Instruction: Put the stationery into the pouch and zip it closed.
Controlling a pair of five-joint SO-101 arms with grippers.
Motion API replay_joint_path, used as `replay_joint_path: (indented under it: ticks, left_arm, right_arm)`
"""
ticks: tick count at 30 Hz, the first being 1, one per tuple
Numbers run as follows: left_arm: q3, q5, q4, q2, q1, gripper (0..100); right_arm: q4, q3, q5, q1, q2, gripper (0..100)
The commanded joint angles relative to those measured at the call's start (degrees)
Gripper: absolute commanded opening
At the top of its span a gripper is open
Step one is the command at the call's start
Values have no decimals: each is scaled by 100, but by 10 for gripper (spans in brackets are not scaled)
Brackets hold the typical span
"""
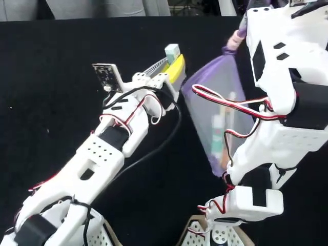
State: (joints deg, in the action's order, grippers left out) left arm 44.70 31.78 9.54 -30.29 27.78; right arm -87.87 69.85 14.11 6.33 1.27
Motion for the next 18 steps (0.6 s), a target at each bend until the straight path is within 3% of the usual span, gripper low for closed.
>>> replay_joint_path:
  ticks: [1, 9, 18]
  left_arm:
    - [-259, 105, 18, -369, -4, 30]
    - [-189, 123, 35, -396, 48, 30]
    - [154, 70, 18, -378, 804, 33]
  right_arm:
    - [-9, 242, 44, 35, -259, 11]
    - [-9, 242, 44, 35, -259, 11]
    - [0, 242, 44, 53, -259, 11]
